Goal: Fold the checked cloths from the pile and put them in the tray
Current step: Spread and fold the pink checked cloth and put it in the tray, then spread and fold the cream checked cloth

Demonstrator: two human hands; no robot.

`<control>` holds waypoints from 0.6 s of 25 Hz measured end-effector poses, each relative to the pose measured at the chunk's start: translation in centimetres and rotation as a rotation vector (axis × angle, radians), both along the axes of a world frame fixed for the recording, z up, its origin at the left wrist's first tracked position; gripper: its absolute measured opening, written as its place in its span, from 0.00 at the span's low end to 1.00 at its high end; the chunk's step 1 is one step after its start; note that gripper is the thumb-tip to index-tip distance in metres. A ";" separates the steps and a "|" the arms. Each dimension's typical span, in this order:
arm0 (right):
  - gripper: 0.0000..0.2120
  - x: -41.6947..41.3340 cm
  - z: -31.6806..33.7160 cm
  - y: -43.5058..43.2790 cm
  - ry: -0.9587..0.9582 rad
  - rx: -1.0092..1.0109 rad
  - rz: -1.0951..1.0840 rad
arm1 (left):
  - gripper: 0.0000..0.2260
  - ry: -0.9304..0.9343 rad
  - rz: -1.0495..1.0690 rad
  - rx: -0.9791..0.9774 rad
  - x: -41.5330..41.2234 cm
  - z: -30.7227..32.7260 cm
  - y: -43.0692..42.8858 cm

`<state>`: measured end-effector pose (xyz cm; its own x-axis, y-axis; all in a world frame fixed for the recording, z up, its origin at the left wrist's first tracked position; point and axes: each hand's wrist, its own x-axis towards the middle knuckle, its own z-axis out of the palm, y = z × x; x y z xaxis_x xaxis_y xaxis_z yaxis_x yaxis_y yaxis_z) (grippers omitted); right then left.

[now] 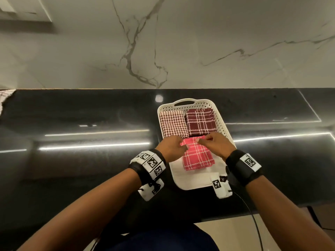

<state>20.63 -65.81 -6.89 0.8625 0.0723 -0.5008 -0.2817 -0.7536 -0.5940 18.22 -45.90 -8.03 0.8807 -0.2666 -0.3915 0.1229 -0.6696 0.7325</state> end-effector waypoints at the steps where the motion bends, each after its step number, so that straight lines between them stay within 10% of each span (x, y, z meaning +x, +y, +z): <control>1: 0.19 -0.2 1.0 1.4 -0.079 -0.013 0.072 | 0.12 -0.038 -0.004 -0.027 -0.2 0.4 1.9; 9: 0.12 -1.2 2.3 28.2 -0.268 0.265 0.505 | 0.09 -0.148 0.507 -0.152 -7.1 -1.0 26.4; 15: 0.08 -6.9 -2.4 49.8 -0.196 0.383 0.590 | 0.11 -0.241 0.866 0.157 -13.0 -4.3 47.8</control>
